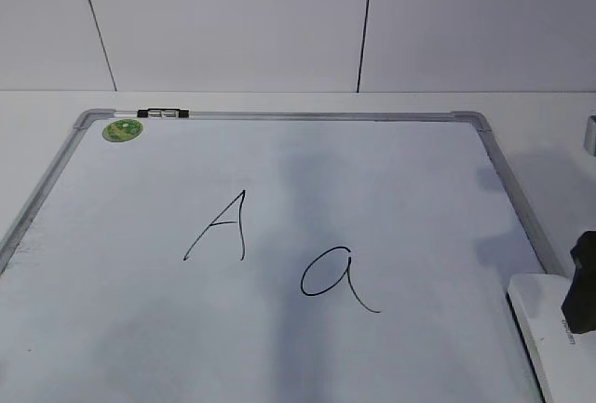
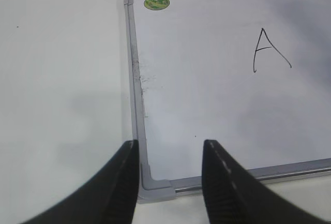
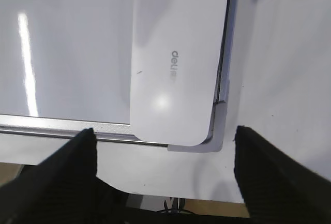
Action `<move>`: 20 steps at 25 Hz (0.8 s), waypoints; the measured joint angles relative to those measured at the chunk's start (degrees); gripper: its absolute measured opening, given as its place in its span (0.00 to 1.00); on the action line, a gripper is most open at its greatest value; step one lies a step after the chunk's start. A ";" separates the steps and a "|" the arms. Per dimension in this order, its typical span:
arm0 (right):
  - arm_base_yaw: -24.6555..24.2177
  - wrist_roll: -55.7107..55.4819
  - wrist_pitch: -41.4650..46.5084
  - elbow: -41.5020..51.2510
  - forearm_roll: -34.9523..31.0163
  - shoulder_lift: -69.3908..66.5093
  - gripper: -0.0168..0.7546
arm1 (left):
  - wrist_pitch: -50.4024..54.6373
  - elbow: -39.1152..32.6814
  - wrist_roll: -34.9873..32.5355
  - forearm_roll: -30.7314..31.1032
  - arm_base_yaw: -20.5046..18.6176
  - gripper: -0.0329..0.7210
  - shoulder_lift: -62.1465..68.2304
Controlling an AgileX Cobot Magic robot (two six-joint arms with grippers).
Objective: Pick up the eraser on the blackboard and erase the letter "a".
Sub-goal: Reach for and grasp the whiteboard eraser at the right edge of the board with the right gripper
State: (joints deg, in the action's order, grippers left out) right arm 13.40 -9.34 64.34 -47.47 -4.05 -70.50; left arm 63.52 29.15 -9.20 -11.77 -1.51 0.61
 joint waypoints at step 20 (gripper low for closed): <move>0.00 0.33 -2.21 0.00 0.00 -3.98 0.87 | 0.00 0.00 0.00 0.00 0.00 0.45 0.00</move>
State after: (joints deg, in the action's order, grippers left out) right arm 13.40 -9.01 62.14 -47.47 -4.05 -74.48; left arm 63.52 29.15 -9.20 -11.77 -1.51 0.61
